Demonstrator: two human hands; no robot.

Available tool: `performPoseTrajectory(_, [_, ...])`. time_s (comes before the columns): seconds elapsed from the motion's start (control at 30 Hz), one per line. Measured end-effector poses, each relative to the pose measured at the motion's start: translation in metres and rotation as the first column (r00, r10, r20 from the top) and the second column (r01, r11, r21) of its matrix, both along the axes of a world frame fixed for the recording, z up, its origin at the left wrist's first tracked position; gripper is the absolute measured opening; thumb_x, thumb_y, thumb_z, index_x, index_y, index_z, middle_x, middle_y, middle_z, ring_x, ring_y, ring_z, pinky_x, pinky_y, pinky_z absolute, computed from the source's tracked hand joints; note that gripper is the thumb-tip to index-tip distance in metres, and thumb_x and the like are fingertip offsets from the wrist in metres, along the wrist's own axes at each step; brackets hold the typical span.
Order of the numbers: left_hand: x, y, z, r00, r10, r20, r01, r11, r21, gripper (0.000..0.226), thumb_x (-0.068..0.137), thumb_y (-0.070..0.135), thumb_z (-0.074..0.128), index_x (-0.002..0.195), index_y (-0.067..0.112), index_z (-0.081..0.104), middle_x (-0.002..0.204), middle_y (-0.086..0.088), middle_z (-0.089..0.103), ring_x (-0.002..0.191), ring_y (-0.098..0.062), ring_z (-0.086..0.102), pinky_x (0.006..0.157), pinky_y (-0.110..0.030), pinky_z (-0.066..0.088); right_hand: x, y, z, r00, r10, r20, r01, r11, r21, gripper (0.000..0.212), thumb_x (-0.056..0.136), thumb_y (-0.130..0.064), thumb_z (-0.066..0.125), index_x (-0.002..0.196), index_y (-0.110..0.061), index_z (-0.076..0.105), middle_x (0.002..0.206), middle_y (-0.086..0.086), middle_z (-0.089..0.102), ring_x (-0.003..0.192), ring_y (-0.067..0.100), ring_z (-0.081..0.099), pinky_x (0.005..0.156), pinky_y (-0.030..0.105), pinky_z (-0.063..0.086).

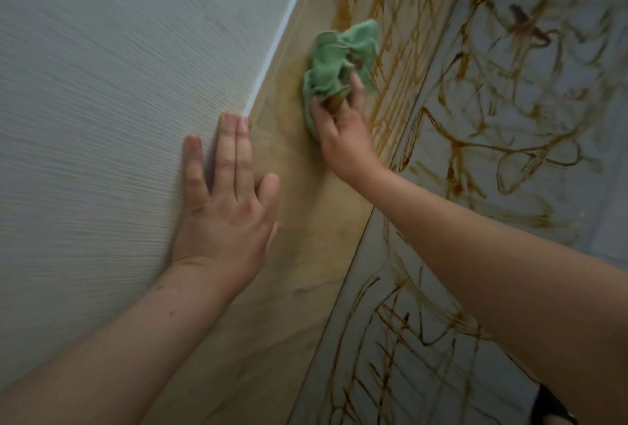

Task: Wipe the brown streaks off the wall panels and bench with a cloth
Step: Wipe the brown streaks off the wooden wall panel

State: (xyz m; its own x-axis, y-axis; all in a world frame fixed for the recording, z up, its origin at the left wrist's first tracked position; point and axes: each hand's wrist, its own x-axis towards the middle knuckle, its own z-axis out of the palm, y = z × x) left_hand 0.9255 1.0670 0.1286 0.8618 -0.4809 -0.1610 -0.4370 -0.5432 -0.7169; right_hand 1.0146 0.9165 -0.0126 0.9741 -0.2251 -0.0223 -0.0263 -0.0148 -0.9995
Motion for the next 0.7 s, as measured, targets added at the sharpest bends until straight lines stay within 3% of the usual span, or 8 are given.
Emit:
performPoseTrajectory(0.1, [0.001, 0.001, 0.001, 1.000, -0.005, -0.010, 0.005, 1.000, -0.024, 0.053, 0.091, 0.063, 0.054, 0.106, 0.013, 0.043, 0.159, -0.044, -0.015, 0.151, -0.055, -0.019, 0.114, -0.074, -0.013, 0.001, -0.003, -0.007, 0.942, 0.006, -0.336, 0.061, 0.980, 0.189, 0.065, 0.109, -0.056, 0.031, 0.164, -0.024, 0.023, 0.171, -0.010, 0.001, 0.158, 0.025, 0.014, 0.129, 0.049, 0.013])
performPoseTrajectory(0.2, [0.002, 0.001, 0.002, 1.000, -0.026, -0.015, 0.026, 0.999, -0.035, 0.054, 0.091, 0.063, 0.055, 0.106, 0.012, 0.043, 0.159, -0.044, -0.015, 0.151, -0.055, -0.017, 0.115, -0.074, -0.012, -0.017, 0.004, -0.021, 0.871, 0.091, -0.483, 0.053, 0.959, 0.277, 0.066, 0.108, -0.056, 0.030, 0.165, -0.023, 0.019, 0.172, -0.004, 0.010, 0.156, 0.028, 0.021, 0.127, 0.051, 0.019])
performPoseTrajectory(0.3, [0.002, 0.001, 0.002, 0.999, -0.032, -0.007, 0.032, 0.999, -0.030, 0.053, 0.091, 0.062, 0.053, 0.106, 0.013, 0.041, 0.159, -0.044, -0.016, 0.151, -0.056, -0.018, 0.116, -0.074, -0.010, -0.032, 0.008, -0.025, 0.846, 0.131, -0.517, 0.050, 0.946, 0.321, 0.066, 0.105, -0.058, 0.035, 0.163, -0.028, 0.026, 0.165, -0.001, 0.030, 0.148, 0.029, 0.036, 0.124, 0.051, 0.028])
performPoseTrajectory(0.4, [0.000, 0.001, 0.003, 0.999, -0.047, -0.003, 0.047, 0.998, -0.030, 0.050, 0.092, 0.060, 0.052, 0.107, 0.013, 0.041, 0.158, -0.045, -0.015, 0.150, -0.057, -0.018, 0.117, -0.075, -0.007, -0.036, 0.005, -0.013, 0.836, 0.142, -0.530, 0.044, 0.945, 0.323, 0.067, 0.104, -0.059, 0.037, 0.162, -0.028, 0.028, 0.161, 0.002, 0.038, 0.144, 0.028, 0.040, 0.121, 0.046, 0.031])
performPoseTrajectory(0.5, [-0.001, 0.001, 0.003, 0.998, -0.063, 0.006, 0.063, 0.998, -0.014, 0.045, 0.094, 0.057, 0.049, 0.106, 0.014, 0.043, 0.158, -0.045, -0.015, 0.149, -0.058, -0.019, 0.117, -0.075, -0.008, -0.036, 0.002, -0.001, 0.834, 0.137, -0.534, 0.033, 0.955, 0.296, 0.069, 0.103, -0.060, 0.038, 0.163, -0.026, 0.027, 0.160, 0.005, 0.040, 0.144, 0.030, 0.041, 0.121, 0.047, 0.032])
performPoseTrajectory(0.7, [0.000, -0.001, 0.006, 0.998, -0.064, 0.020, 0.065, 0.998, -0.016, 0.047, 0.093, 0.059, 0.051, 0.109, 0.015, 0.045, 0.159, -0.044, -0.013, 0.150, -0.057, -0.018, 0.113, -0.073, -0.017, -0.052, 0.009, 0.009, 0.868, 0.141, -0.477, 0.005, 0.956, 0.292, 0.067, 0.107, -0.054, 0.039, 0.163, -0.021, 0.025, 0.162, 0.004, 0.037, 0.147, 0.026, 0.037, 0.115, 0.037, 0.030])
